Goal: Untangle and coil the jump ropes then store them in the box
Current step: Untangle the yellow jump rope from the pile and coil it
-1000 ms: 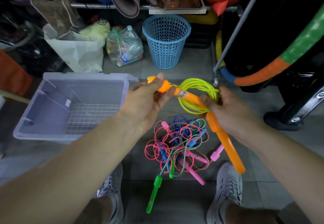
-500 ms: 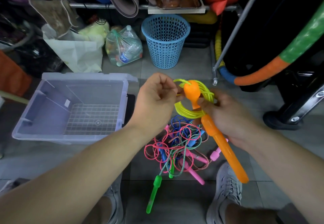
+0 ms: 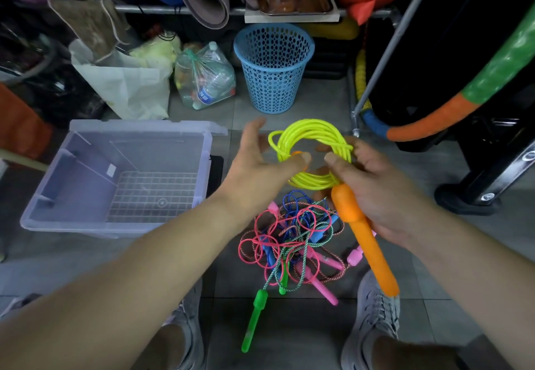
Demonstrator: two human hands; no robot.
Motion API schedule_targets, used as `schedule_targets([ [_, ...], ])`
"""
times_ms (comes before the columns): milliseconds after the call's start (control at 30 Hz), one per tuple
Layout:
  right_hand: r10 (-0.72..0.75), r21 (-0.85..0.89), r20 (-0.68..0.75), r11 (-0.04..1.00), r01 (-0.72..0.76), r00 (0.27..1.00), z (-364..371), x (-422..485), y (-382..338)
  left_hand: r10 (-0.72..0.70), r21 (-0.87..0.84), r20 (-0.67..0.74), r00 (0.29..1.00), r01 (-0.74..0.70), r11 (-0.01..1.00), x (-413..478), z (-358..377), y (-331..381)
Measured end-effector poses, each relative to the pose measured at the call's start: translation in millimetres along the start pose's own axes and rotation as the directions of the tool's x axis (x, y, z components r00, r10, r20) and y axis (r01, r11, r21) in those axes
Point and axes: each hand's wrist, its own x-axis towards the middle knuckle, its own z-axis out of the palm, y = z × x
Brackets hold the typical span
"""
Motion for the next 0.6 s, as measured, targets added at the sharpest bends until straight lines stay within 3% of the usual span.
schedule_targets([
  [67, 0.012, 0.046, -0.01, 0.999, -0.011, 1.0, 0.1, -0.8, -2.7, 0.042, -0.165, 0.176, 0.983, -0.013, 0.986, -0.6, -3.1, 4.3],
  [133, 0.013, 0.066, -0.025, 0.998, -0.012, 1.0, -0.4, -1.5, -4.7, 0.109, -0.18, 0.242, 0.964, -0.066, 0.982, -4.0, -5.3, 10.1],
  [233, 0.014, 0.055, -0.036, 0.998, -0.012, 0.999, -1.9, -1.3, -7.0, 0.159, -0.091, 0.28, 0.947, -0.138, 0.986, -5.5, -3.5, 8.2],
  [400, 0.049, 0.141, -0.153, 0.99, -0.027, 0.987, -11.8, 4.1, -8.8, 0.097, 0.076, 0.331, 0.939, -0.129, 0.989, -8.1, -0.3, 4.3],
  [500, 0.03, 0.106, -0.229, 0.994, -0.005, 0.973, -20.1, 6.6, -10.1, 0.06, 0.191, 0.3, 0.952, -0.121, 0.974, -1.6, -1.2, -0.6],
  [600, -0.009, 0.014, -0.282, 1.0, 0.013, 0.959, -22.8, 9.2, -6.2, -0.021, 0.372, 0.158, 0.987, -0.039, 0.927, 4.7, -3.2, -5.0],
])
